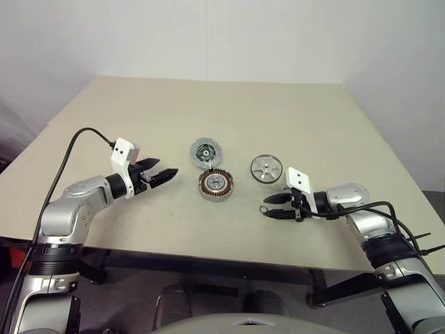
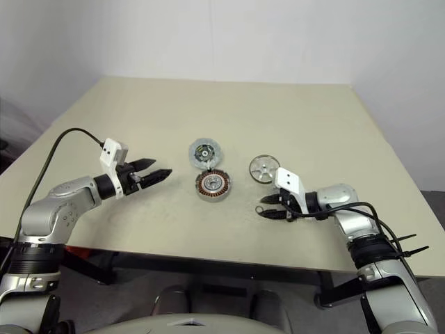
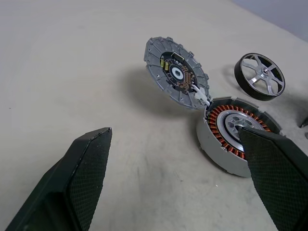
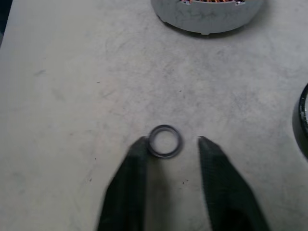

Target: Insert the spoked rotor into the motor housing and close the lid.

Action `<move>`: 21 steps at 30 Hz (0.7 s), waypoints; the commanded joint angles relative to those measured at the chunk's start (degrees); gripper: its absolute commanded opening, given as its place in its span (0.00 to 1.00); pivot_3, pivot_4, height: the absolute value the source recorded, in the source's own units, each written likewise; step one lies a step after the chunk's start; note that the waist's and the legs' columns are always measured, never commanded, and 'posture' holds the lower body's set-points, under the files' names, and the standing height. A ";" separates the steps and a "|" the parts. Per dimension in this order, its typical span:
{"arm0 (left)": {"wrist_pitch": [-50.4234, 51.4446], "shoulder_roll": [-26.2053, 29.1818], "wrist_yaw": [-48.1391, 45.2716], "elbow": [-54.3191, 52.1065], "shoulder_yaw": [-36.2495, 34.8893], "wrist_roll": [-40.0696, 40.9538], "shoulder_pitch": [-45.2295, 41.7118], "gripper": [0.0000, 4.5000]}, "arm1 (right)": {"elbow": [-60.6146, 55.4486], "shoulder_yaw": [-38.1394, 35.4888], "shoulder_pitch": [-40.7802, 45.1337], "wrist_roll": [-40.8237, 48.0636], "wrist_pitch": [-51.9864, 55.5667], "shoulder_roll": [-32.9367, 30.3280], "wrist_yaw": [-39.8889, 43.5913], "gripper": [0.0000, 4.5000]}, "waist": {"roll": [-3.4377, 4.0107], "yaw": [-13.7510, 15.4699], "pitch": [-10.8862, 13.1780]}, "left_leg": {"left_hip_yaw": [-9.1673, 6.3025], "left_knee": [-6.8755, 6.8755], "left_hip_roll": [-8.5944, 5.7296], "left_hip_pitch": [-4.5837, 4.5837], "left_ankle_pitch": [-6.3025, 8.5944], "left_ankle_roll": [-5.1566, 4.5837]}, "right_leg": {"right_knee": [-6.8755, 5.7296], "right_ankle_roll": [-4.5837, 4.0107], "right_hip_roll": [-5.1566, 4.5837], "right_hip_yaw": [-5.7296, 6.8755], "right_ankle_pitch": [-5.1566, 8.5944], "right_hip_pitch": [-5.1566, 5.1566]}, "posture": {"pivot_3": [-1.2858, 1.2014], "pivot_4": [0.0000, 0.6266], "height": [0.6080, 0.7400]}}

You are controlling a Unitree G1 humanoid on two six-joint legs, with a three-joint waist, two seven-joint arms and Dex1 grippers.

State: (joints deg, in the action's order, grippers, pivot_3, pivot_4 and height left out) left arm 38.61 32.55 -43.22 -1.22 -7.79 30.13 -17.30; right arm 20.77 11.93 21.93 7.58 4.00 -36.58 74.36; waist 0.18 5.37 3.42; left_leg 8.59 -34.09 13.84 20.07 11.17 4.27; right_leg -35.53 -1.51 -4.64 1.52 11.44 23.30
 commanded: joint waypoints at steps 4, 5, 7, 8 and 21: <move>-0.77 0.81 0.14 -1.50 -1.96 0.31 -0.80 1.00 | 1.58 0.42 1.11 -1.00 -1.24 0.03 0.12 0.19 | 0.00 -0.03 0.00 | 0.00 0.02 0.00 0.01 0.01 -0.01 | 0.02 0.01 0.00 0.00 0.01 0.00 | 0.52 0.00 1.00; -0.79 0.77 0.14 -1.50 -2.00 0.31 -0.80 1.00 | 1.79 0.43 1.23 -1.06 -1.36 0.08 0.06 0.19 | 0.00 -0.03 0.00 | 0.00 0.02 0.00 0.00 0.01 -0.01 | 0.02 0.01 0.00 0.01 0.01 -0.01 | 0.52 0.00 1.00; -0.83 0.73 0.16 -1.52 -2.05 0.30 -0.76 1.00 | 2.06 0.46 1.39 -1.17 -1.57 0.18 0.00 0.19 | 0.00 -0.03 0.00 | 0.00 0.01 0.00 0.00 0.01 -0.01 | 0.01 0.01 0.00 0.00 0.01 -0.02 | 0.52 0.00 1.00; -0.83 0.73 0.18 -1.51 -2.08 0.29 -0.77 1.00 | 2.25 0.45 1.54 -1.19 -1.64 0.29 -0.04 0.19 | 0.00 -0.04 0.00 | 0.00 0.01 -0.01 -0.01 0.01 -0.01 | 0.01 0.02 0.00 0.00 0.02 -0.02 | 0.52 0.00 1.00; -0.74 0.43 0.40 -1.54 -2.29 0.37 -0.62 1.00 | -5.14 -1.88 8.87 4.68 3.23 4.47 -0.19 0.19 | 0.01 -0.84 0.01 | 0.00 0.04 0.00 0.02 0.01 -0.01 | 0.00 0.00 0.01 0.00 0.01 0.05 | 0.52 0.00 1.00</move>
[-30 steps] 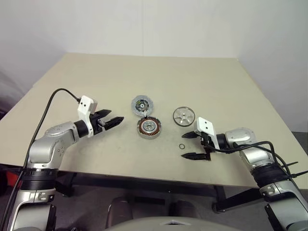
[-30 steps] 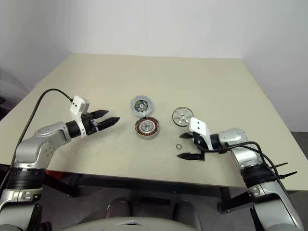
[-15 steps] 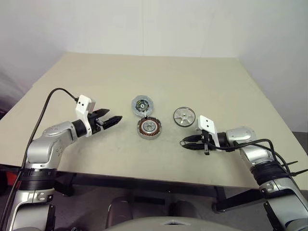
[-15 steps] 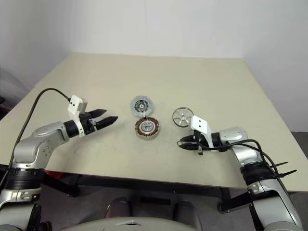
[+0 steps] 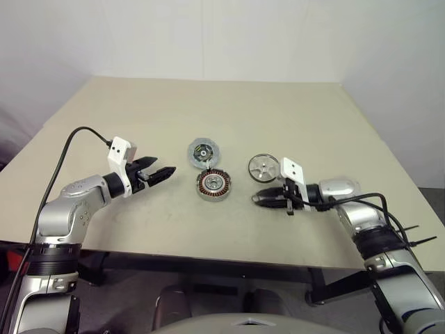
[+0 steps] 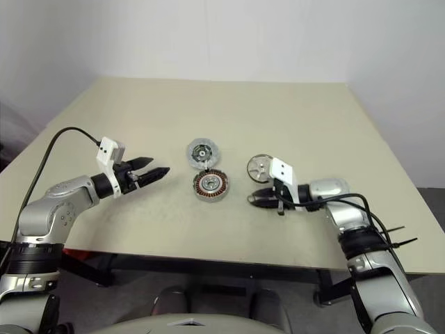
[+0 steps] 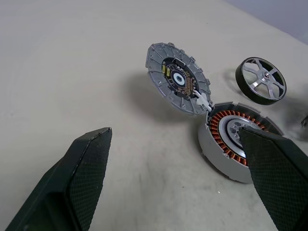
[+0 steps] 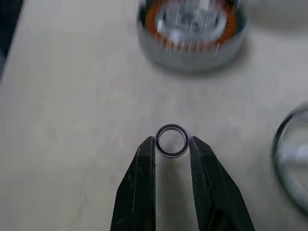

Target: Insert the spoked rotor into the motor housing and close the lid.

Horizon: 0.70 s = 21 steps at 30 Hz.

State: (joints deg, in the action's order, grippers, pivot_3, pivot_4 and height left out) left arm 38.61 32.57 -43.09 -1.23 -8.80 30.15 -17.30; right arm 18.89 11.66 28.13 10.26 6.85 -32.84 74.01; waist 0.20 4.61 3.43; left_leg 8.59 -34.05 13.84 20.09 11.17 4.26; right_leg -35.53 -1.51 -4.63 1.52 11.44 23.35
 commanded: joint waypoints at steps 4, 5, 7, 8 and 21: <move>-0.82 0.22 0.46 -1.50 -1.23 0.35 -0.54 1.00 | -3.34 -0.35 7.06 1.83 -0.02 4.03 -0.38 0.19 | -0.01 -0.28 0.00 | 0.00 0.02 0.00 0.00 0.00 0.00 | 0.01 0.00 0.00 0.01 0.00 0.00 | 0.52 0.00 1.00; -0.87 0.17 0.53 -1.48 -1.25 0.35 -0.56 1.00 | -2.45 -0.08 8.04 1.73 0.05 5.22 -0.52 0.19 | -0.01 -0.30 0.00 | 0.00 0.03 0.00 0.01 0.00 0.00 | 0.01 0.00 0.00 0.01 0.00 0.02 | 0.52 0.00 1.00; -0.93 0.08 0.68 -1.47 -1.29 0.34 -0.56 1.00 | -0.37 0.52 9.33 1.02 -0.27 7.08 -0.98 0.19 | -0.01 -0.31 0.00 | 0.00 0.02 0.00 0.02 0.00 0.00 | 0.01 0.00 0.00 0.01 0.00 0.02 | 0.52 0.00 1.00; -0.95 0.05 0.73 -1.45 -1.29 0.33 -0.59 1.00 | 0.45 0.72 9.74 0.65 -0.52 7.69 -1.15 0.19 | -0.01 -0.32 0.00 | 0.00 0.02 0.00 0.02 0.00 0.00 | 0.01 0.00 0.00 0.01 0.00 0.01 | 0.52 0.00 1.00; -0.72 0.57 1.64 -2.75 -2.34 0.62 0.82 1.00 | 16.92 3.01 14.42 -6.03 -10.28 16.22 -6.09 0.19 | -0.02 -0.63 0.02 | 0.00 0.07 0.00 0.10 0.01 0.01 | 0.07 -0.02 0.00 0.03 0.00 0.07 | 0.52 0.00 1.00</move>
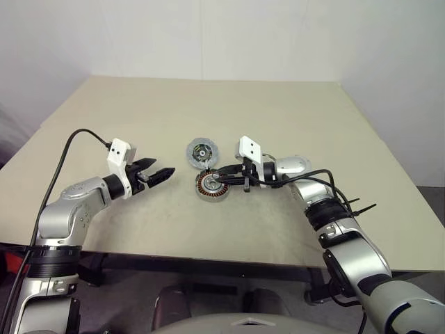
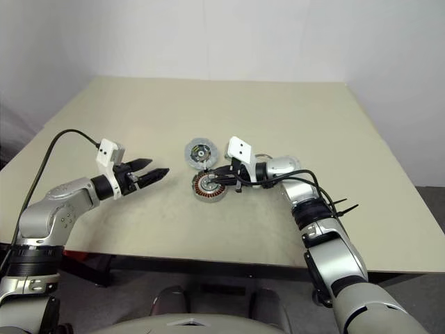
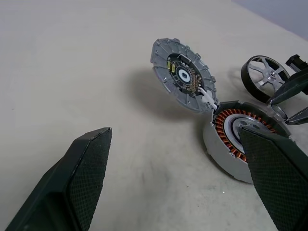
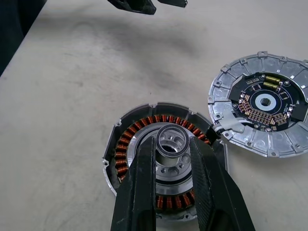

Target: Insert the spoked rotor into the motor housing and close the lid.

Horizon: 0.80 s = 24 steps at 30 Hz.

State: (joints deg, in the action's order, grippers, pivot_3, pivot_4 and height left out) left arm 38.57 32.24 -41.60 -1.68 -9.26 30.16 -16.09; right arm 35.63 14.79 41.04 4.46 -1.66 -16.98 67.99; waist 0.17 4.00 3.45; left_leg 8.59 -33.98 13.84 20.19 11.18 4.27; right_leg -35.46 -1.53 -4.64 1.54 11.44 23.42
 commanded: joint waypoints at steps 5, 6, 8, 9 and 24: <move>-0.77 0.95 0.26 -2.20 -2.01 0.51 -0.39 1.00 | 0.23 -0.05 0.84 -0.83 -1.61 1.27 -0.45 0.19 | 0.00 -0.03 0.00 | 0.00 0.02 0.01 -0.03 0.00 0.01 | -0.01 0.00 0.00 0.00 0.00 0.00 | 0.52 0.00 1.00; -0.80 0.95 0.26 -2.16 -1.99 0.49 -0.41 1.00 | 0.33 -0.02 0.74 -0.95 -1.55 1.51 -0.59 0.19 | 0.00 -0.04 0.00 | 0.00 0.02 0.01 -0.03 0.00 0.01 | -0.01 0.00 0.00 -0.01 0.00 0.00 | 0.52 0.00 1.00; -0.89 0.80 0.38 -2.12 -1.78 0.41 -0.53 1.00 | 2.12 0.05 0.53 -1.48 -1.85 2.74 -1.88 0.19 | 0.00 -0.06 0.00 | 0.00 0.03 0.01 -0.04 0.00 0.01 | -0.02 0.00 0.01 -0.01 0.00 0.00 | 0.52 0.00 1.00; -0.93 0.72 0.43 -2.14 -1.65 0.38 -0.57 1.00 | 2.91 0.13 0.41 -1.77 -2.06 3.22 -2.36 0.19 | 0.00 -0.06 0.00 | 0.00 0.04 0.01 -0.06 0.00 0.01 | -0.02 0.00 0.01 -0.01 0.00 0.00 | 0.52 0.00 1.00; -0.92 0.79 0.58 -2.43 -1.69 0.45 -0.59 1.00 | 5.70 -0.40 0.69 -3.13 -3.24 4.05 -3.54 0.19 | 0.00 -0.05 0.01 | 0.00 0.06 0.01 -0.07 -0.01 0.02 | -0.01 0.00 0.01 -0.01 0.00 -0.01 | 0.52 0.00 1.00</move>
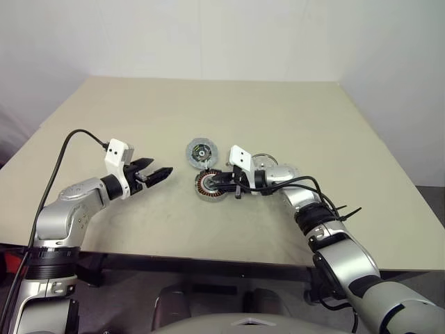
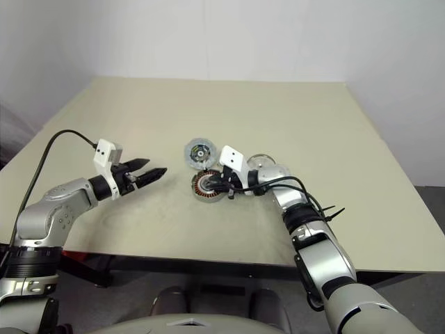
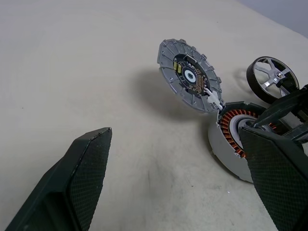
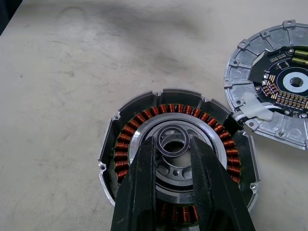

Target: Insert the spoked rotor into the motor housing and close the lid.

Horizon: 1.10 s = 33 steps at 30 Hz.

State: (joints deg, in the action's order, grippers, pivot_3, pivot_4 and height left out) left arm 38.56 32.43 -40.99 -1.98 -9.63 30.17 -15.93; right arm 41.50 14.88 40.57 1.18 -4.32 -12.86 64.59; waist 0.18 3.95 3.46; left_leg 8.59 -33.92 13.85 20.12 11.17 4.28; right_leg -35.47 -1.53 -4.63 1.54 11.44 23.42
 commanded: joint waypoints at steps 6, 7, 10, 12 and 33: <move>-1.03 0.61 -0.09 -2.07 -1.30 0.40 -0.87 1.00 | 0.67 -0.28 1.05 -0.37 -1.27 -0.21 -0.32 0.19 | 0.00 0.00 0.00 | 0.00 0.00 0.00 0.00 0.00 0.00 | 0.00 0.00 0.00 0.00 0.00 0.00 | 0.52 0.00 1.00; -1.04 0.60 -0.09 -2.06 -1.27 0.38 -0.87 1.00 | 0.91 -0.31 1.09 -0.51 -1.52 -0.32 -0.48 0.19 | 0.00 0.00 0.00 | 0.00 0.00 0.00 0.00 0.00 0.00 | 0.00 0.00 0.00 0.00 0.00 0.00 | 0.52 0.00 1.00; -1.06 0.55 -0.05 -2.07 -1.21 0.34 -0.82 1.00 | 1.93 -0.42 1.44 -0.95 -2.30 -0.47 -1.05 0.19 | 0.00 0.00 0.00 | 0.00 0.01 0.00 -0.01 0.00 0.00 | -0.01 0.00 0.00 0.00 0.00 0.00 | 0.52 0.00 1.00; -1.05 0.46 -0.01 -2.14 -1.18 0.36 -0.74 1.00 | 2.53 -0.55 1.84 -1.00 -2.52 -0.46 -1.28 0.19 | 0.00 -0.01 0.00 | 0.00 0.00 0.00 -0.03 0.00 0.01 | -0.02 0.00 0.00 -0.01 0.00 -0.01 | 0.52 0.00 1.00; -1.34 0.33 0.25 -1.78 -1.32 0.23 -0.82 1.00 | -0.68 0.18 0.64 -0.32 -1.01 -1.73 4.32 0.19 | 0.00 0.05 0.00 | 0.00 0.15 -0.02 -0.01 0.00 0.01 | 0.09 -0.01 0.00 0.01 0.01 -0.01 | 0.52 0.00 1.00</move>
State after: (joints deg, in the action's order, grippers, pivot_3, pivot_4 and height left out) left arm 38.47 32.41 -40.82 -2.41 -9.63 30.16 -15.93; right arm 42.40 14.81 41.48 0.42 -5.55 -14.07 67.78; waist 0.18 3.99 3.46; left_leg 8.59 -33.73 13.83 20.11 11.17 4.29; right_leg -35.37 -1.54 -4.63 1.55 11.45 23.41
